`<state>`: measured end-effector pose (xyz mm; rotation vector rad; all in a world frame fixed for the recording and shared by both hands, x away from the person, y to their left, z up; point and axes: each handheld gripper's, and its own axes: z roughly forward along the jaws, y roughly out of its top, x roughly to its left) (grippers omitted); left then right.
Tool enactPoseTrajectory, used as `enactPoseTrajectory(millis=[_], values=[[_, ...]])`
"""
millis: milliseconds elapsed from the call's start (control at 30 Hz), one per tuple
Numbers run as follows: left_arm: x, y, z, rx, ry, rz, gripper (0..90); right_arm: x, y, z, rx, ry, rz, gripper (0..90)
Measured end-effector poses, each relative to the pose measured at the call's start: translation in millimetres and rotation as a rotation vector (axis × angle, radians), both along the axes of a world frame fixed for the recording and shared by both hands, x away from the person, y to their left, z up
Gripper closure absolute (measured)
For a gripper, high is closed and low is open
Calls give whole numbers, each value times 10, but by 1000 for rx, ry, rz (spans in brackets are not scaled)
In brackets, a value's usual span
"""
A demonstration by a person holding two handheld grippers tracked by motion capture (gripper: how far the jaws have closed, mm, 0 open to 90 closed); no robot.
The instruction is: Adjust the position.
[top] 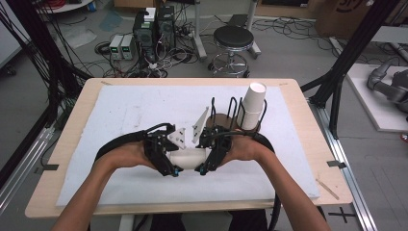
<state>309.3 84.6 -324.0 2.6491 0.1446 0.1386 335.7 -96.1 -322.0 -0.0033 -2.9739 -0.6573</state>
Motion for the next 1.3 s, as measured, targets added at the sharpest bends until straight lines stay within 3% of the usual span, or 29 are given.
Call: enactPoseTrajectory(millis=[267, 700, 933, 1200, 1267, 1300], values=[[5, -3, -4, 7, -5, 1, 275, -14, 24, -21, -18, -23, -2, 351], [4, 1, 3, -10, -4, -2, 262, -17, 1, -7, -11, -39, 6, 362], [30, 30, 14, -52, 27, 4, 218, -31, -12, 22, 12, -49, 11, 360], [62, 72, 19, -97, 71, 7, 87, -37, -23, 29, 22, -50, 9, 360], [71, 94, 22, -117, 81, 6, 68, -37, -34, 35, 26, -53, 5, 360], [81, 119, 27, -143, 96, 16, 17, -38, -48, 40, 34, -50, 0, 360]])
